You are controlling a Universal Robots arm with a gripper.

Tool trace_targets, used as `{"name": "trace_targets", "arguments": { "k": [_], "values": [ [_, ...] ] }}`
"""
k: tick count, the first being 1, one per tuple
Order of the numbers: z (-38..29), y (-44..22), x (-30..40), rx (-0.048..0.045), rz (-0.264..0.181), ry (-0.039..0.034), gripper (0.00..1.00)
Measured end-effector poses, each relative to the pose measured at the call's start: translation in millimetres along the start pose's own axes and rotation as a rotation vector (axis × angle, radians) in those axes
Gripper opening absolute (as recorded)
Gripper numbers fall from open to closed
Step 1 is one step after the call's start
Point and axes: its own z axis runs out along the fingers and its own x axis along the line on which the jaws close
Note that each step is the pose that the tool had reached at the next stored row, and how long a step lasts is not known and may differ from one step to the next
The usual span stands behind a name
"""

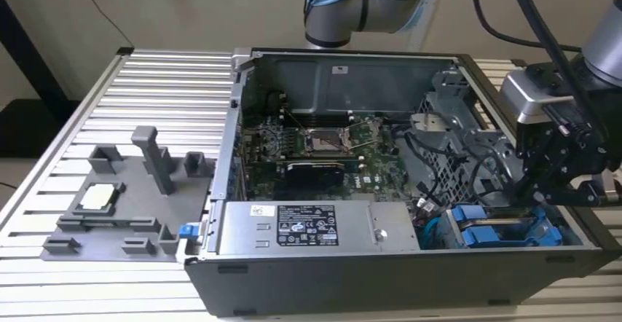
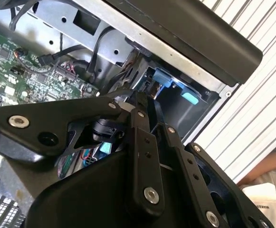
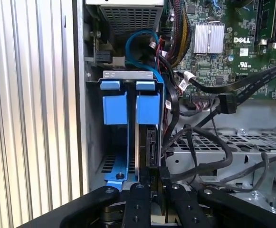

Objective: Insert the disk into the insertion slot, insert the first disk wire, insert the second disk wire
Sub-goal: 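Insert the first disk wire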

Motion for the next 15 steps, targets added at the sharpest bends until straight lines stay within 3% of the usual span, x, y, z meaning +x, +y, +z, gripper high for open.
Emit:
{"name": "trace_targets", "arguments": {
  "k": [15],
  "values": [
    [7.2, 0.5, 0.1, 0.0002, -0.001, 0.0015, 0.19]
  ]
}}
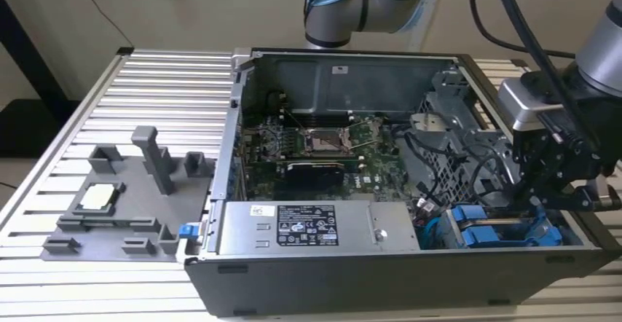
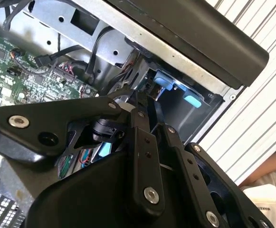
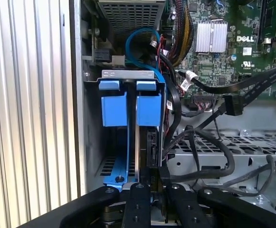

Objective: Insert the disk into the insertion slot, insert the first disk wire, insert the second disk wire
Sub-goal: 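Insert the first disk wire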

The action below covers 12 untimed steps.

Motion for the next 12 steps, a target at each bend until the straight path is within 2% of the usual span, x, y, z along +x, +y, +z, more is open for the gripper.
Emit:
{"name": "trace_targets", "arguments": {
  "k": [12],
  "values": [
    [2.7, -0.8, 0.0, -0.0002, -0.012, -0.0016, 0.19]
  ]
}}
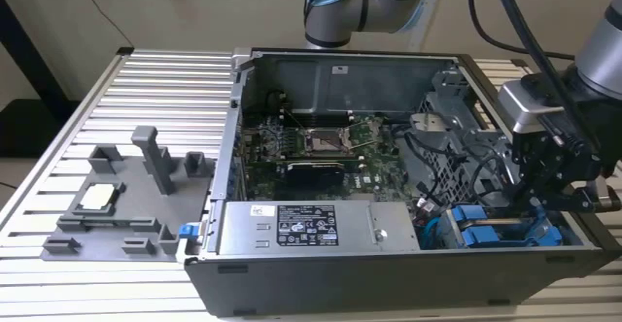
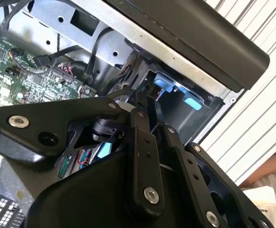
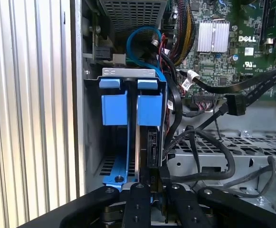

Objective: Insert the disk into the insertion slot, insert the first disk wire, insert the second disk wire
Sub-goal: 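Insert the first disk wire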

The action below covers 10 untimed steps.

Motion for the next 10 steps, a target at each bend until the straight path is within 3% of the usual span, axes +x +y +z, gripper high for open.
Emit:
{"name": "trace_targets", "arguments": {
  "k": [10],
  "values": [
    [4.6, 0.2, 0.1, 0.0, -0.003, 0.0009, 0.19]
  ]
}}
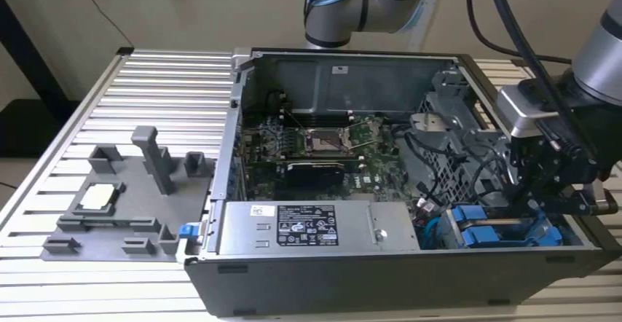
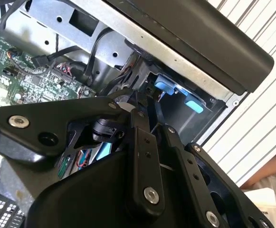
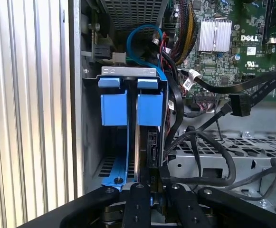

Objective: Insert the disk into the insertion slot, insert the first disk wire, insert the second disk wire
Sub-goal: 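Insert the first disk wire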

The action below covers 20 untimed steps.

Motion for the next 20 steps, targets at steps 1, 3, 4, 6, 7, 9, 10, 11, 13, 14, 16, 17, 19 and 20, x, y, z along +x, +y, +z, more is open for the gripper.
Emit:
{"name": "trace_targets", "arguments": {
  "k": [1, 3, 4, 6, 7, 9, 10, 11, 13, 14, 16, 17, 19, 20],
  "values": [
    [0.1, 0.0, 0.0, 0.0, 0.0, -0.0001, 0.19],
    [0.3, 0.0, 0.0, 0.0, 0.0, -0.0005, 0.19],
    [0.3, 0.0, 0.0, 0.0, 0.0, -0.0005, 0.19],
    [0.4, 0.1, 0.0, 0.0, 0.0, -0.0005, 0.19],
    [0.4, 0.1, 0.0, 0.0, 0.0, -0.0006, 0.19],
    [0.8, 0.1, 0.0, -0.0001, 0.0, -0.0013, 0.2],
    [0.8, 0.1, 0.0, 0.0, 0.0, -0.0013, 0.2],
    [0.6, 0.1, 0.0, 0.0, 0.0, -0.001, 0.27],
    [0.4, 0.1, 0.0, 0.0, 0.0, -0.0005, 0.27],
    [0.2, 0.1, 0.0, 0.0, 0.0, -0.0004, 0.27],
    [-2.1, -0.2, 0.0, 0.0, 0.0, -0.0006, 0.27],
    [-3.9, -0.3, 0.0, 0.0, 0.0, -0.0007, 0.27],
    [-8.8, -0.8, -0.1, 0.0, 0.0, -0.0006, 0.27],
    [-11.3, -1.0, -0.1, 0.0, 0.0, -0.0006, 0.27]
  ]
}}
